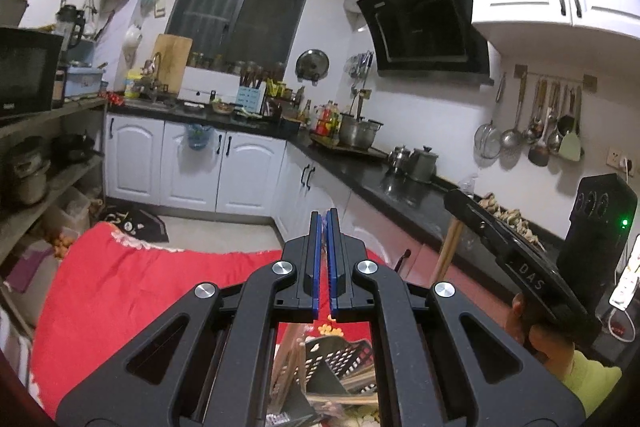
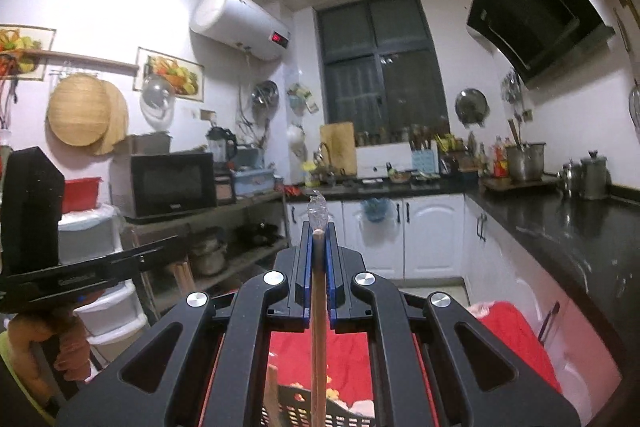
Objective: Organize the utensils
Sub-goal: 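Lower the chopstick into the caddy with the left tool while the right tool lowers its own, then open both tools and withdraw them from the caddy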
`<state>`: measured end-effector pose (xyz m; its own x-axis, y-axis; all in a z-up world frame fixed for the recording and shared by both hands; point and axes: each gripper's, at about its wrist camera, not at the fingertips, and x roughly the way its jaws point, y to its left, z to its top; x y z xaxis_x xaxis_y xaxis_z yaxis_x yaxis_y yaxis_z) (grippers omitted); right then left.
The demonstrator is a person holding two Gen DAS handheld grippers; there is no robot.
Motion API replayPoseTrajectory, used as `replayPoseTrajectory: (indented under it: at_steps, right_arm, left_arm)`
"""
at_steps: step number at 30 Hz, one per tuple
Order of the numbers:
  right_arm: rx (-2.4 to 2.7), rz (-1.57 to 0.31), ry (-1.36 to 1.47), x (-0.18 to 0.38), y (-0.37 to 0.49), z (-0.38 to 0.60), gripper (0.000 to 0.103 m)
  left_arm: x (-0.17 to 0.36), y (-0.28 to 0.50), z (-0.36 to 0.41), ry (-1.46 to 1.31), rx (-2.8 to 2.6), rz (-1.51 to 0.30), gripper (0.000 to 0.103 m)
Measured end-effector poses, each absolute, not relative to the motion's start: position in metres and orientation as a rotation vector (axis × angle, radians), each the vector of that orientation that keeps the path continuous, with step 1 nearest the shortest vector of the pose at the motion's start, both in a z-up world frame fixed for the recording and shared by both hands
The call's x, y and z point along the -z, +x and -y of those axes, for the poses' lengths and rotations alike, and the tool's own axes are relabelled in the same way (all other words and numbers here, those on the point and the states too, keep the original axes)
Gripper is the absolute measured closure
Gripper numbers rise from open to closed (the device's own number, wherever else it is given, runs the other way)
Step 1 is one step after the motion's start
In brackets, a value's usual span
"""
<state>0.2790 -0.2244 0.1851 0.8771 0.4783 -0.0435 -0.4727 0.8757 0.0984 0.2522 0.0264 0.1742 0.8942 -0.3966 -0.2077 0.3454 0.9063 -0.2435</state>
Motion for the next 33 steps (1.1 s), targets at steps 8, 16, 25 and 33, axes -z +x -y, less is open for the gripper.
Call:
replayPoseTrajectory:
  at_steps: [8,16,25,33]
  right_arm:
    - [-0.455,-0.126,0.076,-0.159,0.294,0.213,0.094]
    - [-0.433,-0.154,0.114,-0.152,0.285,0.225,0.062]
    - [-0.402,-0.201,0.114,-0.147,0.268,0.243,0.051]
    - [-0.388,-0.236,0.080,-0.137,0.244,0.253,0.040]
  left_arm:
    - [-0.142,0.269,-0.025,-0.203,0.382,-0.319,0.102]
    - [-0.127,0.267,-0.030,-0.198,0.351,-0.371,0.080]
    - [-0.122,0.248,-0.043,-0.215,0.315,-0.378,0.030]
    - [-0.120,0.223,-0.047,-0.202,0.279,-0.366,0.011]
